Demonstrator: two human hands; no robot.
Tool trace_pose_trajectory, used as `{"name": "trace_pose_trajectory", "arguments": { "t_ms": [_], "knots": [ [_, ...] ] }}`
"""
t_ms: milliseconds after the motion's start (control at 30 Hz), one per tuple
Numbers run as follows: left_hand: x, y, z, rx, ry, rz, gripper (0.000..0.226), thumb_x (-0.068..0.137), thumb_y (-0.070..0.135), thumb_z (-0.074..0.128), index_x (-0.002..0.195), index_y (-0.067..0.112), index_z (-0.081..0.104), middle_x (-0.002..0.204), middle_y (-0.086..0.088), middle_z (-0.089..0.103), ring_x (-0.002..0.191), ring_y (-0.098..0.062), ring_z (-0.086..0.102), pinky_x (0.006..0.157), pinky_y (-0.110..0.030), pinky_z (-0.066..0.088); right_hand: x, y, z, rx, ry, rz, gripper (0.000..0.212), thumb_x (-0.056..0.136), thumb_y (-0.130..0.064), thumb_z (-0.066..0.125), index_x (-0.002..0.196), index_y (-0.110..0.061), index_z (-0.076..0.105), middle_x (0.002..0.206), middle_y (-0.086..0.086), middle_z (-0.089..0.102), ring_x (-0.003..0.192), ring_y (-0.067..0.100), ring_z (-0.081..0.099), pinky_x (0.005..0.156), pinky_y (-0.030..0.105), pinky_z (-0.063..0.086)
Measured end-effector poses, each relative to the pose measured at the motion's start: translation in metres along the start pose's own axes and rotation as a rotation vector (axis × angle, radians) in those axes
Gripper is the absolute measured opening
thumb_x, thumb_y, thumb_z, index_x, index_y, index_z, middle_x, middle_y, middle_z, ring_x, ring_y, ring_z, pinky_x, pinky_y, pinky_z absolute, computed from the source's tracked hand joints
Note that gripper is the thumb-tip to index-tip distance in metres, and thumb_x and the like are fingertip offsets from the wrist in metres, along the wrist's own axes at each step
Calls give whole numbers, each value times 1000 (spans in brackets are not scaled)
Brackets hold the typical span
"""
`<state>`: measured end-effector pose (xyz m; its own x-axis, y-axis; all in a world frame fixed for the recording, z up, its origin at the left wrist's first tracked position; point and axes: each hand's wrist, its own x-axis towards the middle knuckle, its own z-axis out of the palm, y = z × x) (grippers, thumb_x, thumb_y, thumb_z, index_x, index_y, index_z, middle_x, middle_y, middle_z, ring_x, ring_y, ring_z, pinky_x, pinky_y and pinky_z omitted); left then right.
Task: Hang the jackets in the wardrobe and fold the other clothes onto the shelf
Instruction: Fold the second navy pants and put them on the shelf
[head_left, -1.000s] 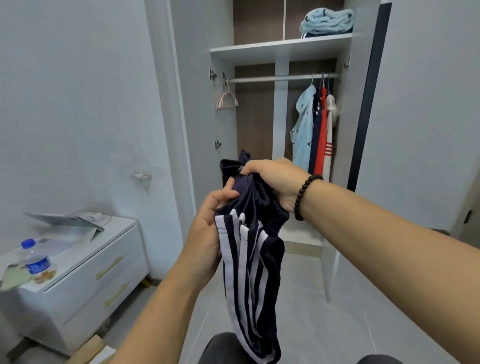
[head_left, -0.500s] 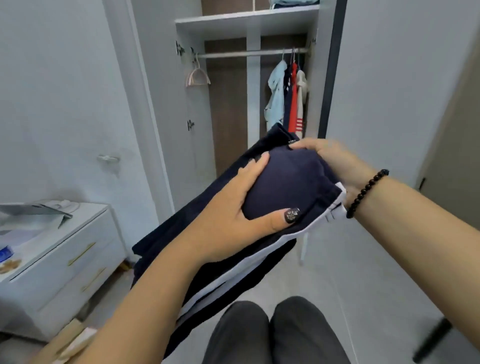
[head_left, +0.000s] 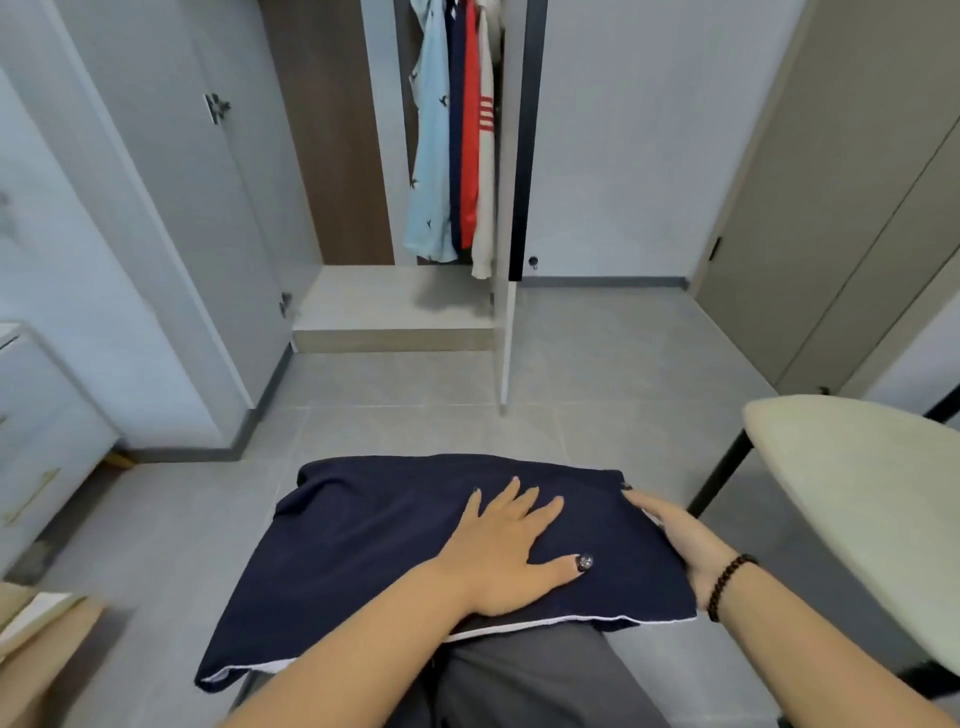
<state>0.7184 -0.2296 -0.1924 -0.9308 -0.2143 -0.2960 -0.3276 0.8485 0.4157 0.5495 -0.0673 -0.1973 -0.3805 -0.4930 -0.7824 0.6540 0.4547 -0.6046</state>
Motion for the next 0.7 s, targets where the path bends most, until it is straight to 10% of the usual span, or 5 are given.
{"name": "trace_pose_trajectory", "arguments": {
  "t_ms": [300, 533, 700],
  "knots": [
    [6, -30, 0, -21, 72, -165, 75, 91, 74, 17, 155, 36, 8, 164, 6, -5, 148, -12, -16, 120, -45, -11, 12, -12, 18, -255, 100, -123, 69, 50, -45, 87, 105, -6, 71, 97, 15, 74, 89, 34, 71, 89, 45, 54],
    [-24, -102, -23, 11, 191, -348, 71, 98, 59, 27, 156, 20, 13, 164, -4, 7, 151, -17, 2, 121, -34, 2, 1, -58, -4, -389, 188, -353, 50, 63, -37, 85, 105, -15, 68, 85, 6, 76, 73, 26, 73, 51, 27, 56],
    [-58, -150, -46, 118, 330, -436, 66, 98, 49, 40, 155, 20, 21, 163, -3, 12, 151, -17, 4, 121, -37, 4, 29, -49, 2, -625, 217, -231, 46, 70, -40, 82, 104, -12, 67, 89, 7, 75, 82, 28, 72, 73, 35, 58]
  ]
}}
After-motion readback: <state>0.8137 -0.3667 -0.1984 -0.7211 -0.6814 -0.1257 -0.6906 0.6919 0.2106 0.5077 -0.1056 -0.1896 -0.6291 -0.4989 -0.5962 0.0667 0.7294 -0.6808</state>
